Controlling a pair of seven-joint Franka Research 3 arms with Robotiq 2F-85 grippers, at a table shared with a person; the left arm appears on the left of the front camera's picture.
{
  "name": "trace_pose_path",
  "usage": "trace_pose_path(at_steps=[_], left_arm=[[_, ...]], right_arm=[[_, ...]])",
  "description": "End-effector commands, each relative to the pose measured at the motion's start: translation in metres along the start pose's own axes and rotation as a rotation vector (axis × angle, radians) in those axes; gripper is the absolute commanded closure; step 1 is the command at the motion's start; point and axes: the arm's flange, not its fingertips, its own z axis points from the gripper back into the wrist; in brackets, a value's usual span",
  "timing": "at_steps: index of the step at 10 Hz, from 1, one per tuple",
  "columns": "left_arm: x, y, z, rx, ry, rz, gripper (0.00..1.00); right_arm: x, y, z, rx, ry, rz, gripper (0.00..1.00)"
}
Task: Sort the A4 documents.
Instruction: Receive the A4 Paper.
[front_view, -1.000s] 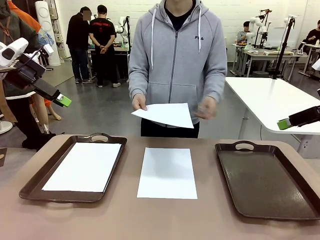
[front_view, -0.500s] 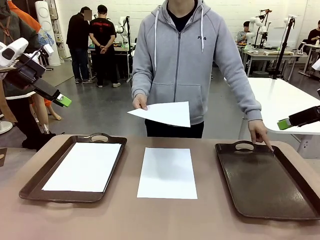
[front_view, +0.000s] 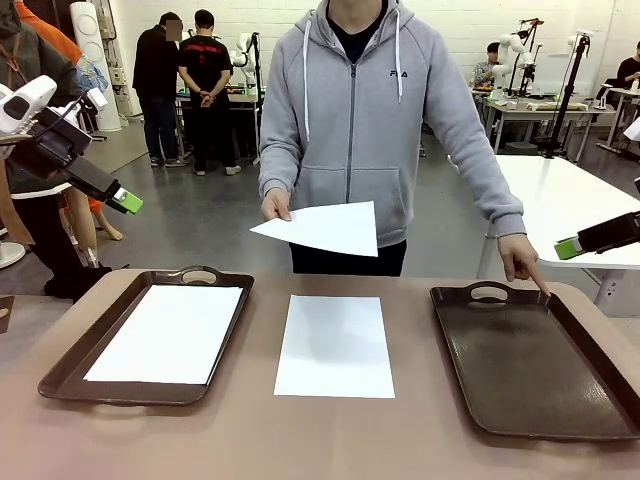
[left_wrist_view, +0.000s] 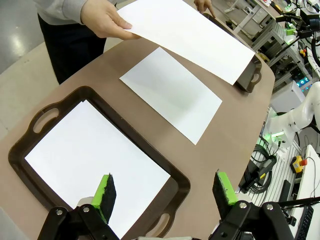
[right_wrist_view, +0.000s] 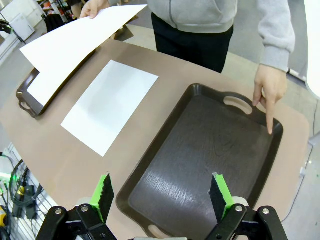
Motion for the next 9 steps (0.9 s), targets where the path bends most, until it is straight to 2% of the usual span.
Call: trace_pose_path(at_steps=[1,9], left_arm=[[0.0,-0.002,0.0011,0.001,-0.002,-0.012,0.0],[0.0,-0.002,0.0011,0.001,-0.002,-0.012,0.0]], right_arm=[[-0.0002,-0.0004,-0.003,0.027,-0.007,-0.005,0.0],[-0.0002,-0.0004,-0.003,0.027,-0.007,-0.005,0.0]])
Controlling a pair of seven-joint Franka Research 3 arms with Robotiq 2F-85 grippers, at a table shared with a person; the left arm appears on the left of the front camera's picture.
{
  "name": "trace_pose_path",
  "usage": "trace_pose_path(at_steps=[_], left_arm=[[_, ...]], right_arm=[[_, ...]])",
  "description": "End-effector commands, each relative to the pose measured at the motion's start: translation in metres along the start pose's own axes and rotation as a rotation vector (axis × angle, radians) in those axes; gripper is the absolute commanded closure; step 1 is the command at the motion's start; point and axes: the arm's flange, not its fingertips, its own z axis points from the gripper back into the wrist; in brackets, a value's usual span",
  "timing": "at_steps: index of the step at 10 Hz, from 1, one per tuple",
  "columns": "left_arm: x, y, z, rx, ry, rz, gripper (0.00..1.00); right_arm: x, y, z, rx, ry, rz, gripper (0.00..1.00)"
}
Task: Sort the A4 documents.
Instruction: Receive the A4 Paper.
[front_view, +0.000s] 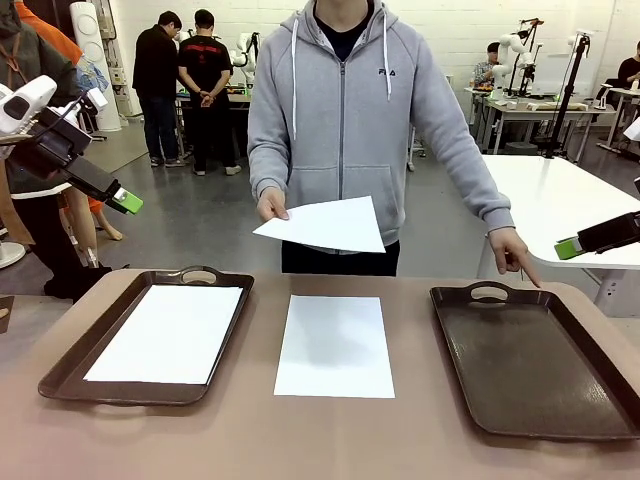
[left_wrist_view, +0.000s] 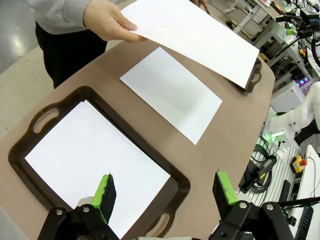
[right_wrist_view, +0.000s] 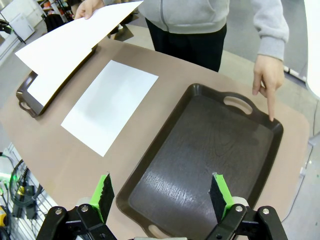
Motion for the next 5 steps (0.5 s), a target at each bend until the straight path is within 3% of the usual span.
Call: trace_pose_path(at_steps=[1,5], left_arm=[[0.0,-0.002,0.0011,0.001,-0.002,-0.012,0.0],[0.0,-0.002,0.0011,0.001,-0.002,-0.012,0.0]], right_arm=[[-0.0002,-0.0004,-0.003,0.027,-0.007,-0.005,0.0],[-0.0002,-0.0004,-0.003,0.027,-0.007,-0.005,0.0]])
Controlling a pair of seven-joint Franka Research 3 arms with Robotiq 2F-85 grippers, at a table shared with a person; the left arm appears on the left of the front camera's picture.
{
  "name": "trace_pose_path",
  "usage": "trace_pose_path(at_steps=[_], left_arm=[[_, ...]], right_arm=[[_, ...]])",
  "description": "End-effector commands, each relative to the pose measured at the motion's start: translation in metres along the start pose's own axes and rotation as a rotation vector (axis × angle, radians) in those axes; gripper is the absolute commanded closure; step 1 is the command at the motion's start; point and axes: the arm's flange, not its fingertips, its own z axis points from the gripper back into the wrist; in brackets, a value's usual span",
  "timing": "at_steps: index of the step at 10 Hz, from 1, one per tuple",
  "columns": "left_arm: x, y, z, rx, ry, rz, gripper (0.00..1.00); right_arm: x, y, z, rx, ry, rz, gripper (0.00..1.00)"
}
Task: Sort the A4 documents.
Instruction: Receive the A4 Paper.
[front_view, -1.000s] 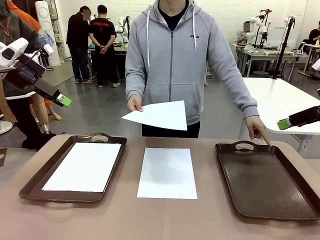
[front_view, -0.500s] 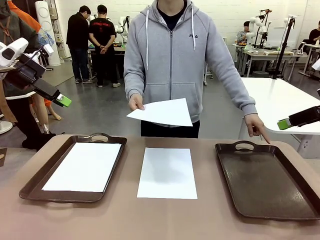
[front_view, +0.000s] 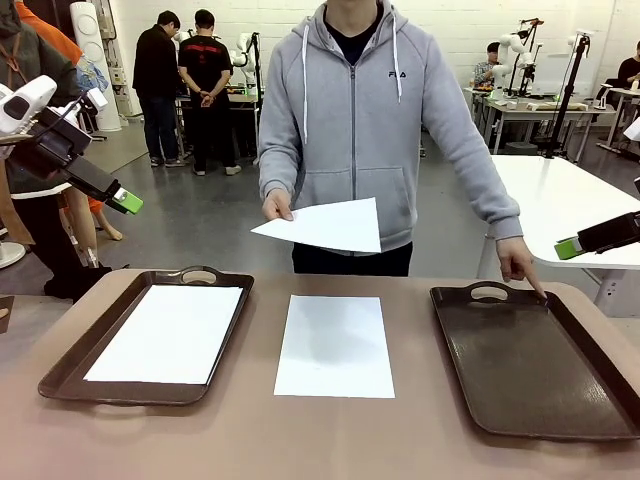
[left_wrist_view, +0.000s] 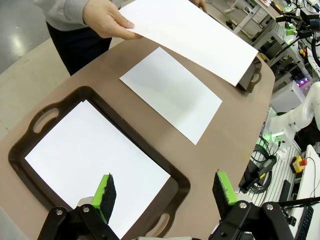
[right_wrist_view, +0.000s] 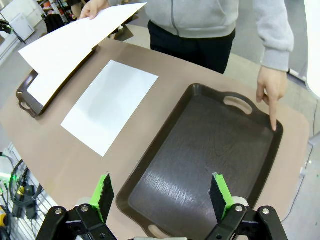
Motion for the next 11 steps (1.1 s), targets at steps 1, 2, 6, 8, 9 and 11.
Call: trace_pose_path(at_steps=[1,2,6,8,9,11], left_arm=[[0.0,-0.002,0.0011,0.001,-0.002,-0.012,0.0],[0.0,-0.002,0.0011,0.001,-0.002,-0.012,0.0],[0.0,-0.002,0.0011,0.001,-0.002,-0.012,0.0],[0.0,-0.002,0.0011,0.001,-0.002,-0.012,0.0],[0.0,-0.002,0.0011,0.001,-0.002,-0.012,0.0],[0.0,-0.002,0.0011,0.001,-0.002,-0.012,0.0]], right_arm=[[-0.0002,-0.0004,-0.003,0.027,-0.007,-0.005,0.0],[-0.0002,-0.0004,-0.003,0.027,-0.007,-0.005,0.0],[-0.0002,-0.0004,-0.003,0.027,-0.007,-0.005,0.0],[-0.0002,-0.0004,-0.003,0.027,-0.007,-0.005,0.0],[-0.0002,-0.0004,-0.003,0.027,-0.007,-0.005,0.0],[-0.0002,-0.0004,-0.003,0.027,-0.007,-0.005,0.0]])
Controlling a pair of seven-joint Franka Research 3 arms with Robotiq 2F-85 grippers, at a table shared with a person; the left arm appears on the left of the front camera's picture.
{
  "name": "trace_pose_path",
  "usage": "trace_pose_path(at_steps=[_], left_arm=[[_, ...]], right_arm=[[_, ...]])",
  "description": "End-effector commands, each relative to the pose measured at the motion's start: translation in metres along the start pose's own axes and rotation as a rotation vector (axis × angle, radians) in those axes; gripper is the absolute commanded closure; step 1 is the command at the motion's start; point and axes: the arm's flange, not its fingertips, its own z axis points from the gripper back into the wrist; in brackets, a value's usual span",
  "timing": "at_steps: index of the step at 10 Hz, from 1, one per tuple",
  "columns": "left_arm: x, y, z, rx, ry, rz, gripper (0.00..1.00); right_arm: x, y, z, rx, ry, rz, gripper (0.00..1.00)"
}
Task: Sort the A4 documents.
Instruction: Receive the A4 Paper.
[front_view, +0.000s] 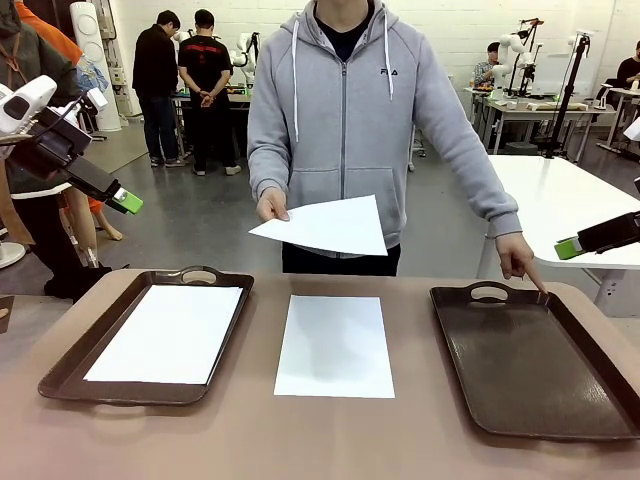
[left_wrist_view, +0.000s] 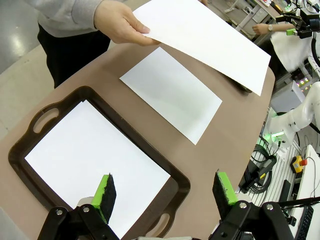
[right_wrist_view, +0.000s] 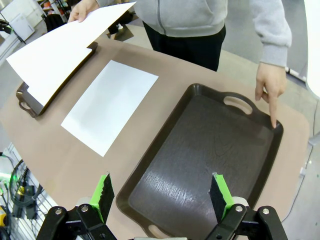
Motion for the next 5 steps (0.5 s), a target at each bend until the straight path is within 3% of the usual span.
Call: trace_pose_path(at_steps=[1,5], left_arm=[[0.0,-0.002,0.001,0.001,-0.002,-0.012,0.0],[0.0,-0.002,0.001,0.001,-0.002,-0.012,0.0]], right_arm=[[0.0,0.0,0.0,0.0,0.0,0.0,0.0],[0.03,-0.018,-0.075,0.352,0.05,-0.246,0.0]])
